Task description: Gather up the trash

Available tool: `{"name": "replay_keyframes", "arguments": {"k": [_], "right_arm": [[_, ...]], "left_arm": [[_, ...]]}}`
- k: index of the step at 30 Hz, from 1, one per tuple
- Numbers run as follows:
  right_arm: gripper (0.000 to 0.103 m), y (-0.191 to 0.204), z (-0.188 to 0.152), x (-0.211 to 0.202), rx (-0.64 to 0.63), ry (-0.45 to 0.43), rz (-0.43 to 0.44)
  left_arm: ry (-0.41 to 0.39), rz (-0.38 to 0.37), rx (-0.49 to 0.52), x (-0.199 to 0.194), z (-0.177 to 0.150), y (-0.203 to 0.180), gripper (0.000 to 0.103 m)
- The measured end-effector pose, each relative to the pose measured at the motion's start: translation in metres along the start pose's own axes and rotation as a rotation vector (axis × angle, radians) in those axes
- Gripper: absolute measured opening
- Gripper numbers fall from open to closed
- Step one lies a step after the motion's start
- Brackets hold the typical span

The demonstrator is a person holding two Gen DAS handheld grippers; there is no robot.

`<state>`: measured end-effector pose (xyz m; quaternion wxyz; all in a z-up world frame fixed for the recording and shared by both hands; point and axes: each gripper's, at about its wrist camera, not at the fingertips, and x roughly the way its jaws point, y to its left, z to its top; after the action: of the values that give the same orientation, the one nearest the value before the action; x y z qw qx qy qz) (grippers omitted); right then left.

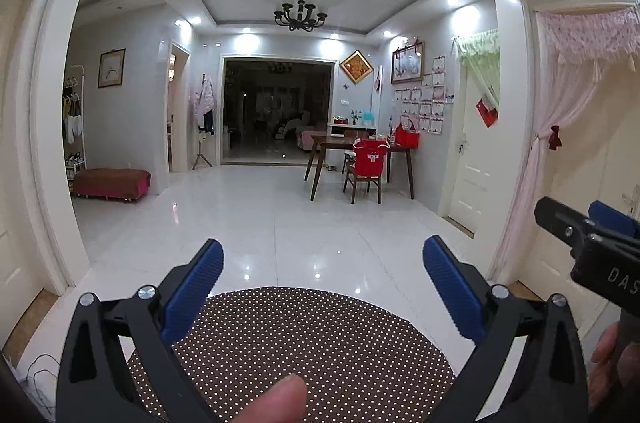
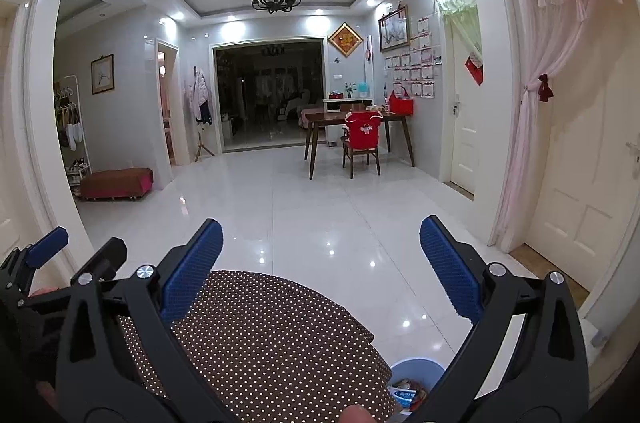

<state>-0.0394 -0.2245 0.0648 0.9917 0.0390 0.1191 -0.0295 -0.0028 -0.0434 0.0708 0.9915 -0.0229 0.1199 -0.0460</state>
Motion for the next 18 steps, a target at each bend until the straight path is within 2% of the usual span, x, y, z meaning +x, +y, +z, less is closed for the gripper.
{"name": "replay_keyframes", "arguments": {"k": [18], "right_arm": [[0.097, -0.005, -0.004, -0.007, 0.007, -0.004, -0.004]], "left_arm": [[-0.004, -0.013, -0.002, -0.004, -0.003, -0.006, 0.098]]}}
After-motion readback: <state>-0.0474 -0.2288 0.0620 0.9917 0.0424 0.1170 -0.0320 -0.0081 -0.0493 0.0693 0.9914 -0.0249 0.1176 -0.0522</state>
